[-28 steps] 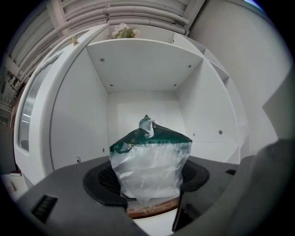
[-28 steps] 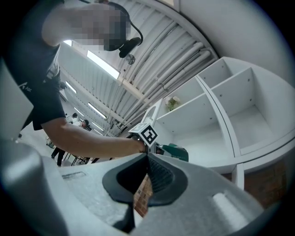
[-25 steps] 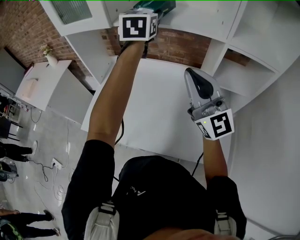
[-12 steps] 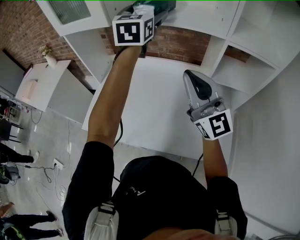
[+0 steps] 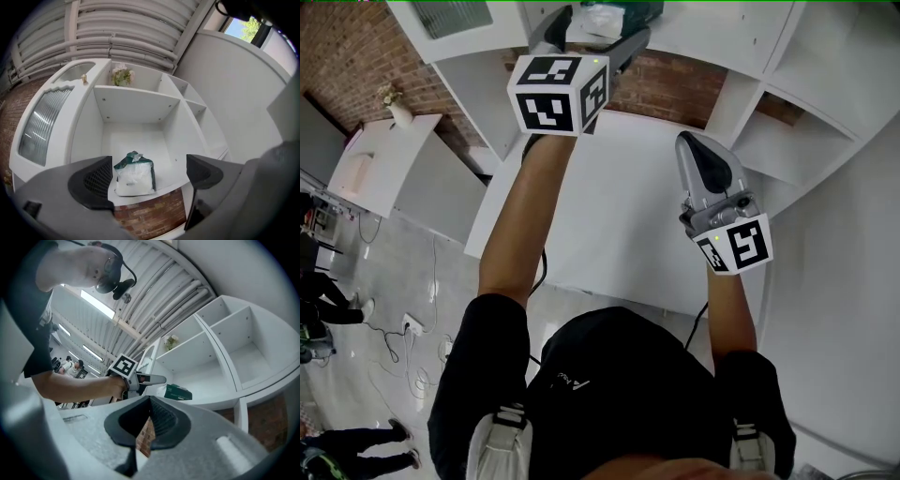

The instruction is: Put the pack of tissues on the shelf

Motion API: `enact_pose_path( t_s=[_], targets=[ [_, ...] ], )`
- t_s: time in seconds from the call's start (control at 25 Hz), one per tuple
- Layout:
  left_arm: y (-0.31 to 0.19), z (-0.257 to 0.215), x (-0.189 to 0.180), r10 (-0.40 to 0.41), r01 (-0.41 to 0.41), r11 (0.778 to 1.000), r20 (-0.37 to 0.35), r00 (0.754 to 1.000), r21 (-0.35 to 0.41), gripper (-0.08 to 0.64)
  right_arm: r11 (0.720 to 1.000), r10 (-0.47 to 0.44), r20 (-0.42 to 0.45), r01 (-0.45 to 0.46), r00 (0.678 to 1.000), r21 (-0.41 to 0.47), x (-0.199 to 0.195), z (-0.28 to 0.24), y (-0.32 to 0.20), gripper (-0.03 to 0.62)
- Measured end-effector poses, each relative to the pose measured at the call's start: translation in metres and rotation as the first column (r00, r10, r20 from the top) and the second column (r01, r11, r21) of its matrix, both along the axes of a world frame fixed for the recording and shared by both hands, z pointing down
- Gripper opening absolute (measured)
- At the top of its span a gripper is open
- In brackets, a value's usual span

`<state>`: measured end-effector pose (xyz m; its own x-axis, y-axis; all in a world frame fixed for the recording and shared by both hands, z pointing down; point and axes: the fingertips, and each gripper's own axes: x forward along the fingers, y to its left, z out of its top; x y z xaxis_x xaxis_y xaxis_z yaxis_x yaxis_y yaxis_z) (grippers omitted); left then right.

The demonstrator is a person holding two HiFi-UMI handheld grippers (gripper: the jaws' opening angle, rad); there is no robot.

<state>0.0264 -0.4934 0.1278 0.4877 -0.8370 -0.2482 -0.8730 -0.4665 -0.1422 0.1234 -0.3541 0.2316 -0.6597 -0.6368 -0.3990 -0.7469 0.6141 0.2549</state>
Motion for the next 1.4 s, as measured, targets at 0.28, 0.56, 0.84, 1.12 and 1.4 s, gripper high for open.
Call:
enact_pose_path(
  t_s=[0.28, 0.56, 0.84, 1.12, 1.4],
  targets=[
    [0.072, 0.008, 0.003, 0.156, -0.149, 0.985, -0.090, 0.984, 0.082, 0.441, 1.000, 0.016, 0.039, -0.016, 0.999, 0.012, -0.006, -0.015, 0.007, 0.002],
    [0.132, 0.025, 0.004, 0.244, -0.228, 0.965, -0.122, 0.962, 0.130, 0.288, 0.999, 0.018, 0.053, -0.020, 0.998, 0.043, -0.015, -0.026, 0.024, 0.002],
    [0.168, 0.045, 0.010, 0.298, -0.276, 0.947, -0.127, 0.946, 0.167, 0.180, 0.998, 0.027, 0.051, -0.030, 0.998, 0.057, -0.023, -0.025, 0.042, 0.002],
    [0.181, 0.069, 0.014, 0.308, -0.288, 0.947, -0.141, 0.941, 0.143, 0.068, 0.998, 0.042, 0.072, -0.044, 0.997, 0.034, -0.024, -0.015, 0.046, 0.002],
    [0.185, 0.086, 0.011, 0.314, -0.296, 0.947, -0.157, 0.936, 0.126, -0.002, 0.998, 0.032, 0.055, -0.034, 0.998, 0.046, -0.034, -0.009, 0.050, 0.002]
  ],
)
